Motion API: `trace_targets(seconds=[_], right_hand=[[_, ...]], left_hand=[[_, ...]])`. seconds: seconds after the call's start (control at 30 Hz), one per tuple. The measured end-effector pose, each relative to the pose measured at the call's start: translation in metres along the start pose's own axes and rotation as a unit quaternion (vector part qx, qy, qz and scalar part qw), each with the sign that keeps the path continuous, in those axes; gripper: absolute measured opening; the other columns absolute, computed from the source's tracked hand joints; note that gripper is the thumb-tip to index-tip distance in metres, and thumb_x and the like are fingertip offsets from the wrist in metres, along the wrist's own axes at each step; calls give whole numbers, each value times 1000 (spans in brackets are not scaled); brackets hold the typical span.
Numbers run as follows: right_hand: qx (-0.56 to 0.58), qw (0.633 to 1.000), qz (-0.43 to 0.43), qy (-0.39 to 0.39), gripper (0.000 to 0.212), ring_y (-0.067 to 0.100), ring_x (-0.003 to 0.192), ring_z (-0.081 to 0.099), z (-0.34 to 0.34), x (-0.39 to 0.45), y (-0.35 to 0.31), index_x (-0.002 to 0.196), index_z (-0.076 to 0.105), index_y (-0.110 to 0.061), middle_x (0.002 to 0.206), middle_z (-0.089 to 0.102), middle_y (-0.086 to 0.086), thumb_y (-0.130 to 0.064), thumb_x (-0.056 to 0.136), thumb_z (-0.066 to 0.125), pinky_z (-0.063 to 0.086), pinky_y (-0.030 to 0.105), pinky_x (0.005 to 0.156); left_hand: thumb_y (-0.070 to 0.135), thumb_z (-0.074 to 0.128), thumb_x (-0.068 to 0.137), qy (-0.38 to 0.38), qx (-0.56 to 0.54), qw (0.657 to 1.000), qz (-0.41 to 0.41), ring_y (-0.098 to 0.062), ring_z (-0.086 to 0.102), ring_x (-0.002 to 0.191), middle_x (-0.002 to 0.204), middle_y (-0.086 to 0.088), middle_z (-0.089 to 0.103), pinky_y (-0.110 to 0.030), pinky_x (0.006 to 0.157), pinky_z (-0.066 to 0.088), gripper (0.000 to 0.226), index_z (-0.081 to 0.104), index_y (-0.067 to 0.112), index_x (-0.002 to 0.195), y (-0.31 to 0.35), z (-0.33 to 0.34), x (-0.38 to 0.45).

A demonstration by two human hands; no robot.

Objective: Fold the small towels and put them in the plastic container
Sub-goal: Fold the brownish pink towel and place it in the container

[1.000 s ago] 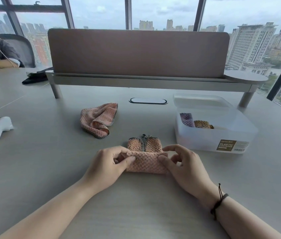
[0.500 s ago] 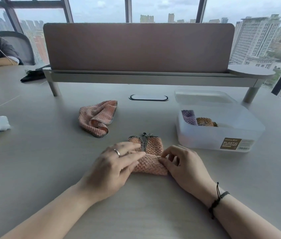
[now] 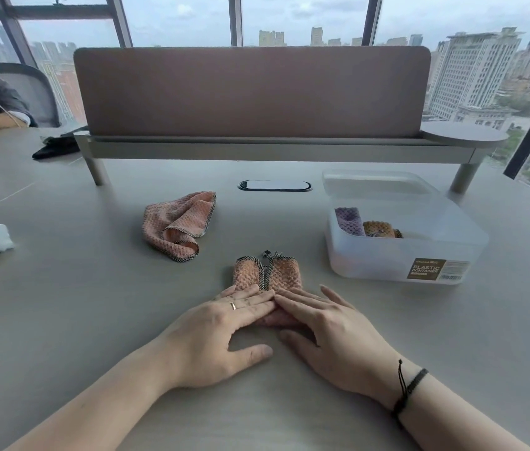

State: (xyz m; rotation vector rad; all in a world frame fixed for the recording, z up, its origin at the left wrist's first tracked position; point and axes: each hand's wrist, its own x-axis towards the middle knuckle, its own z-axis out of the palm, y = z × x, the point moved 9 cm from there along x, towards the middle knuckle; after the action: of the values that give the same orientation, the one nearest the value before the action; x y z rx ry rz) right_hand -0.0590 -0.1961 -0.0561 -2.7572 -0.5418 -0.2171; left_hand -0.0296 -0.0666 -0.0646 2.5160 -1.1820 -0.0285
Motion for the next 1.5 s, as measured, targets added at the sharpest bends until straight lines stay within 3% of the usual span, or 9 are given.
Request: trace_targets(seconds=[0.13, 0.27, 0.43, 0.6, 0.7, 0.8, 1.03, 1.3, 1.5], right_hand=[[0, 1000, 0, 30, 52, -5, 137, 38, -3, 2, 0, 143, 44, -38, 147, 45, -24, -50, 95, 31, 20, 36, 121], [-7, 995, 6, 100, 31, 6, 104, 65, -16, 2, -1, 120, 60, -34, 114, 71, -16, -41, 100, 37, 36, 39, 114], [61, 988, 42, 138, 32, 11, 86, 63, -30, -12, 3, 107, 65, -32, 90, 72, -11, -54, 85, 58, 50, 27, 88], [59, 986, 71, 136, 26, 15, 87, 62, -31, -14, 12, 100, 69, -31, 86, 70, -7, -44, 78, 73, 45, 30, 78], [108, 978, 113, 139, 18, 9, 75, 61, -30, -6, 24, 91, 68, -24, 76, 68, -6, -40, 84, 71, 48, 31, 70], [180, 960, 162, 144, 16, 0, 66, 58, -33, 4, 34, 93, 68, -29, 66, 64, -10, -39, 82, 74, 42, 15, 57], [168, 940, 245, 168, 20, 7, 64, 60, -32, 20, 55, 89, 64, -32, 63, 62, -9, -49, 80, 71, 48, 25, 61], [61, 959, 236, 143, 27, 8, 73, 59, -28, 20, 55, 79, 61, -31, 66, 58, -13, -57, 77, 66, 41, 26, 58], [184, 975, 117, 52, 21, 6, 52, 47, -14, 17, 34, 69, 67, -31, 55, 54, -12, -51, 72, 74, 35, 22, 50]], left_hand=[[60, 56, 89, 20, -33, 999, -6, 19, 9, 143, 154, 32, 23, -10, 118, 7, 68, 35, 39, 150, 0, -4, -1], [38, 72, 86, 104, -101, 989, -31, 18, 42, 128, 137, 32, 51, -8, 106, 33, 58, 50, 42, 139, -6, -19, -6], [9, 80, 77, 221, -114, 967, -55, 14, 63, 101, 106, 33, 67, -7, 88, 44, 45, 69, 33, 114, -19, -37, -18], [20, 81, 81, 239, -133, 956, -108, 8, 62, 70, 78, 25, 68, -6, 65, 41, 22, 71, 34, 95, -29, -41, -18], [39, 76, 83, 233, -153, 949, -148, -4, 63, 66, 76, 17, 71, -21, 64, 50, 9, 70, 34, 89, -43, -38, -11], [59, 62, 82, 229, -189, 939, -172, -13, 71, 78, 81, 8, 75, -40, 72, 57, 35, 73, 28, 94, -56, -33, -1], [43, 74, 84, 264, -167, 918, -246, -1, 55, 51, 52, 15, 61, -32, 60, 48, 20, 67, 29, 97, -74, -33, 15], [49, 75, 80, 343, 32, 919, -192, -17, 54, 59, 59, 12, 41, -33, 59, 46, 26, 64, 27, 90, -39, -62, 10], [49, 55, 92, 264, 67, 961, -54, -14, 63, 102, 108, 12, 68, -36, 89, 51, 32, 74, 29, 110, 4, -39, 18]])
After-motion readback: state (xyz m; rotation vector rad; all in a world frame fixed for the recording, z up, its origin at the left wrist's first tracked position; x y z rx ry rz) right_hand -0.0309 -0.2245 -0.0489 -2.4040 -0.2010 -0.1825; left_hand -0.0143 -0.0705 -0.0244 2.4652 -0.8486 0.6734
